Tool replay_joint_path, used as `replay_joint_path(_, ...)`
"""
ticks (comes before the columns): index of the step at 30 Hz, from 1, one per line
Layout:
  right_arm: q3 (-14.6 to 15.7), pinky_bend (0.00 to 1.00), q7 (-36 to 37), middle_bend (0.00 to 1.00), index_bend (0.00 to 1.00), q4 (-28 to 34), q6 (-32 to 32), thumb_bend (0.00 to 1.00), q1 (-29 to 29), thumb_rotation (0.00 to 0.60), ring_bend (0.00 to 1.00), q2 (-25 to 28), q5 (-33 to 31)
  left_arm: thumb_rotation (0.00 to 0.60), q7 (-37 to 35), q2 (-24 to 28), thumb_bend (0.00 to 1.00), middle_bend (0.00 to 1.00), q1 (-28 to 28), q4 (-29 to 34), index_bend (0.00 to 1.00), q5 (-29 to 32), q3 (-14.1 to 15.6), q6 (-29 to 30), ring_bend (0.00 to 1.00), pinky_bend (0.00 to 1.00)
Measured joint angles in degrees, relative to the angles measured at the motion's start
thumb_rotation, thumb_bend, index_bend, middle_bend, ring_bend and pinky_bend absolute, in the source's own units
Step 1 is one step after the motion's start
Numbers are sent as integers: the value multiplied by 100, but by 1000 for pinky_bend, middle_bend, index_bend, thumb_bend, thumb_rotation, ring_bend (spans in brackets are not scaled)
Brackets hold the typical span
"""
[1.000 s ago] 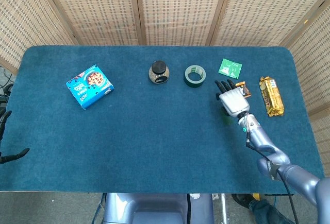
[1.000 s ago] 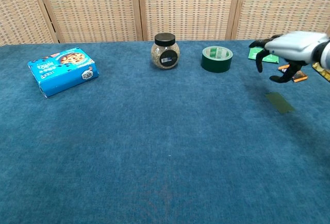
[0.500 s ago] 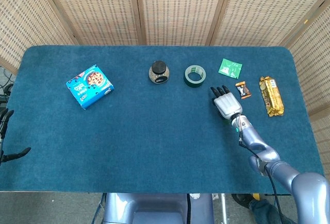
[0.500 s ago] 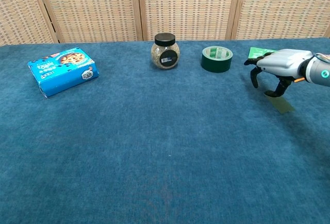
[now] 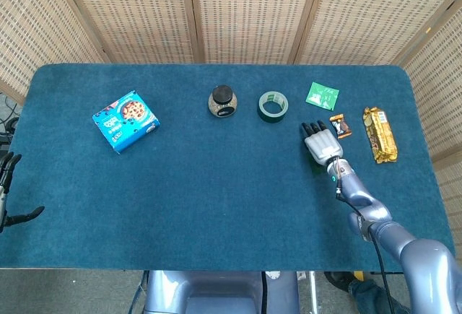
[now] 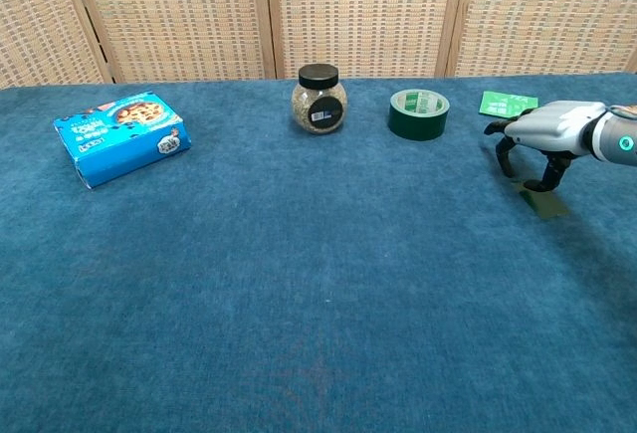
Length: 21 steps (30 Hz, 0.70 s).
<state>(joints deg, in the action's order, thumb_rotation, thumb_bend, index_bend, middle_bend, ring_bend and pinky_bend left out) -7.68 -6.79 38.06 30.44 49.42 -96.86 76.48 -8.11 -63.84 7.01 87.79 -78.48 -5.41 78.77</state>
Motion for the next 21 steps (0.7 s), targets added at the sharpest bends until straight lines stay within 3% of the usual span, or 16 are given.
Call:
replay_joint_path(9,54,0,-382,0,415,386,-41,466,-31,600,0,225,-120,600,7,-1,0,0,14,8,0,1,6,-22,0,0)
replay_joint_path(21,131,0,-1166,0,415,1491,104,466,-188,600,0,780,-520,600,52,-7,0,0,18,21,0,-3,19,-20,0,0)
